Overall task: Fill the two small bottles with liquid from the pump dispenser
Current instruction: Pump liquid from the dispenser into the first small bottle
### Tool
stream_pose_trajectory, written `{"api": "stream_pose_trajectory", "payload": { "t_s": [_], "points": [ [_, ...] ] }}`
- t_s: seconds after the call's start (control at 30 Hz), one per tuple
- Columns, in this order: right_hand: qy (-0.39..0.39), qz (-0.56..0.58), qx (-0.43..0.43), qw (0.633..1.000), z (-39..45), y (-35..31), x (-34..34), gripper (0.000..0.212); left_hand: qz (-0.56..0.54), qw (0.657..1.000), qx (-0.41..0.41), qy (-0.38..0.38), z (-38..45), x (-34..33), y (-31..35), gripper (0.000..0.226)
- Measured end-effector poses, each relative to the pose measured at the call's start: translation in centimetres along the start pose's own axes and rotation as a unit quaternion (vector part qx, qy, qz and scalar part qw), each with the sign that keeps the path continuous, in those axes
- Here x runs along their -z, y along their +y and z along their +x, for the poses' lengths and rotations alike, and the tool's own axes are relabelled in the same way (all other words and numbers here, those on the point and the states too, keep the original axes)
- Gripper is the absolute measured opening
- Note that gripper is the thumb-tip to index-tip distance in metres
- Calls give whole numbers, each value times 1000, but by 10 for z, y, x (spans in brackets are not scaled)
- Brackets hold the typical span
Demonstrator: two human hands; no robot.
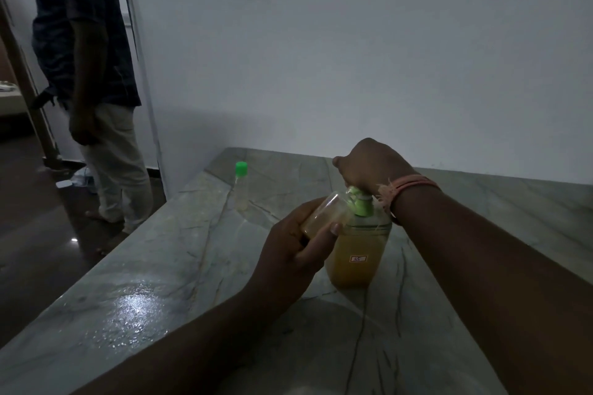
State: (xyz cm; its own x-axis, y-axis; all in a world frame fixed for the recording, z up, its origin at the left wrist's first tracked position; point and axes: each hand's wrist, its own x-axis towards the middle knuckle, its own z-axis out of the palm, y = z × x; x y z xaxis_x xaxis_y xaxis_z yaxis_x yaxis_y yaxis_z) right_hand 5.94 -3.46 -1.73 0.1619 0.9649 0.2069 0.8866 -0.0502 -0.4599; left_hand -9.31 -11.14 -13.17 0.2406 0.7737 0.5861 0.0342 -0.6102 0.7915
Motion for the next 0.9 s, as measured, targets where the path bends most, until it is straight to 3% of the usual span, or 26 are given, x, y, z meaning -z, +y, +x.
{"api": "stream_pose_trajectory", "payload": {
  "t_s": [0.3,0.57,0.9],
  "points": [
    [-66,13,24,997,-3,-2,19,58,2,1000,-13,6,-3,-1,7,31],
    [49,49,33,997,14,3,9,58,7,1000,-16,3,0,-2,7,31],
    [64,54,27,996,16,8,-4,50,12,999,-19,23,3,-4,5,31]
  ]
}}
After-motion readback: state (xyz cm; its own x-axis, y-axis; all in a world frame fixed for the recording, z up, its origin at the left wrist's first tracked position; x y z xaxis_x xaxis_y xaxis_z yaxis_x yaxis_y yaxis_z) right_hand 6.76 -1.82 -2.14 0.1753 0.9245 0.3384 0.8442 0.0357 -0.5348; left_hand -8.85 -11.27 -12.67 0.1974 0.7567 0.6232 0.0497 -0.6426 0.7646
